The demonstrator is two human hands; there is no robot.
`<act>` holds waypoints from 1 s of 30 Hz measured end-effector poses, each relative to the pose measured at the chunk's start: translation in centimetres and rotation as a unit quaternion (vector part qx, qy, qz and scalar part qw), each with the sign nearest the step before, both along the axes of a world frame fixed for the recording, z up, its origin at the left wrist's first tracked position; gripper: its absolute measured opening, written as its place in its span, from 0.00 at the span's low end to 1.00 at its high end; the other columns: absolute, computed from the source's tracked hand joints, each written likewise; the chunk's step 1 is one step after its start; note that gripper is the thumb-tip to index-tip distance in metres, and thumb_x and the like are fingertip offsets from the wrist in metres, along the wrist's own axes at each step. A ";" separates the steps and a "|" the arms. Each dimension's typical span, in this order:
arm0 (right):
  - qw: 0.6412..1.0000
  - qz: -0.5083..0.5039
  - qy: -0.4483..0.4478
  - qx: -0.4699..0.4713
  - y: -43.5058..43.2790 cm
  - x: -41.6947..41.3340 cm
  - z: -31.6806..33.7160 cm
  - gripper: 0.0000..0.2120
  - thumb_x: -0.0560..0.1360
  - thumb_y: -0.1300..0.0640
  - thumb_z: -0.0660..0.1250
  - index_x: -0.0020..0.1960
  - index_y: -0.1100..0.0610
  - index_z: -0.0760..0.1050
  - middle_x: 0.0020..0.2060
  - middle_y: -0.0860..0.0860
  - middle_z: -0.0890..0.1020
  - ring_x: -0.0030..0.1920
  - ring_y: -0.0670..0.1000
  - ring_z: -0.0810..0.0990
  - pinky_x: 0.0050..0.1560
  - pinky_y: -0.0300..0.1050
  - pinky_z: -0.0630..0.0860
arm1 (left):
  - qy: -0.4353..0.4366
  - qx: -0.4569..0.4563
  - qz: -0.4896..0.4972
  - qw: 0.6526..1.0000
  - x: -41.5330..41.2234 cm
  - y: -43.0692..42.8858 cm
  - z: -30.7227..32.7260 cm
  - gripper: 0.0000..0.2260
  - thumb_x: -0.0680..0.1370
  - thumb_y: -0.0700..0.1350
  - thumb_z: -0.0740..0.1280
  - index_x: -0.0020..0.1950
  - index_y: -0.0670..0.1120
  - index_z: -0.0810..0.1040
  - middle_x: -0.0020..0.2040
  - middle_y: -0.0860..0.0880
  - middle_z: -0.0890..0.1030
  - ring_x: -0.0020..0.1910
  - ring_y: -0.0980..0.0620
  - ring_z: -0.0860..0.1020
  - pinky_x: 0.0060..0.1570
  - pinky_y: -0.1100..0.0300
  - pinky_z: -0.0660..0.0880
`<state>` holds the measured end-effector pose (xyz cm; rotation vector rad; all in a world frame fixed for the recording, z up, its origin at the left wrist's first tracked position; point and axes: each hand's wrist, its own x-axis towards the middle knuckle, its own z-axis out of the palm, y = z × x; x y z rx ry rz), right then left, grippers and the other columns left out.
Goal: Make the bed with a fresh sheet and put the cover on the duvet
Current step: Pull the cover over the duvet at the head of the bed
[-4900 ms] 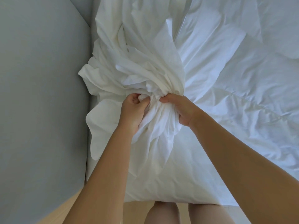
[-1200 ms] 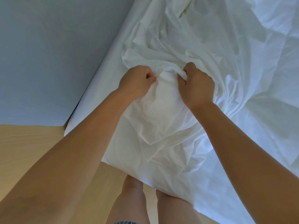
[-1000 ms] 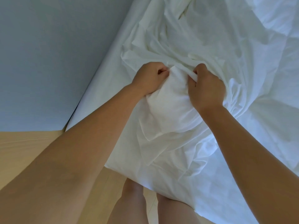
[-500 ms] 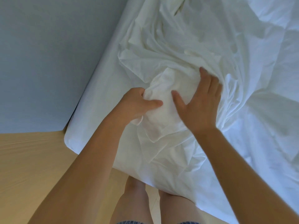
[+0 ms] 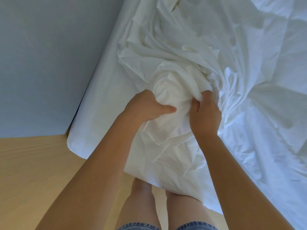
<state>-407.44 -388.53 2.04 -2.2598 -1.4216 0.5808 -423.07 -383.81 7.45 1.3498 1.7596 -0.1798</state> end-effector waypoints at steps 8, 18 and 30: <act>0.976 -0.102 0.112 0.156 -3.0 0.7 0.9 0.31 0.69 0.50 0.71 0.66 0.65 0.67 0.59 0.58 0.70 0.58 0.50 0.66 0.64 0.45 0.64 | -0.070 -0.039 0.084 0.993 3.1 0.1 -2.5 0.19 0.66 0.44 0.73 0.55 0.41 0.77 0.50 0.44 0.80 0.50 0.44 0.79 0.53 0.50 0.77; 0.853 -0.265 0.448 -0.017 -0.6 4.3 -1.4 0.31 0.61 0.39 0.75 0.54 0.55 0.68 0.49 0.47 0.78 0.48 0.48 0.79 0.42 0.39 0.76 | -0.104 0.137 0.119 0.978 5.6 -0.6 -1.8 0.05 0.72 0.38 0.62 0.45 0.43 0.75 0.38 0.49 0.76 0.37 0.51 0.74 0.38 0.58 0.70; 0.838 0.015 0.546 -0.004 1.0 4.1 1.5 0.35 0.58 0.53 0.82 0.62 0.53 0.72 0.55 0.48 0.81 0.56 0.46 0.80 0.55 0.43 0.78 | -0.119 0.169 0.117 0.971 5.8 0.1 -0.6 0.07 0.74 0.47 0.66 0.48 0.45 0.77 0.40 0.50 0.79 0.40 0.51 0.78 0.36 0.60 0.72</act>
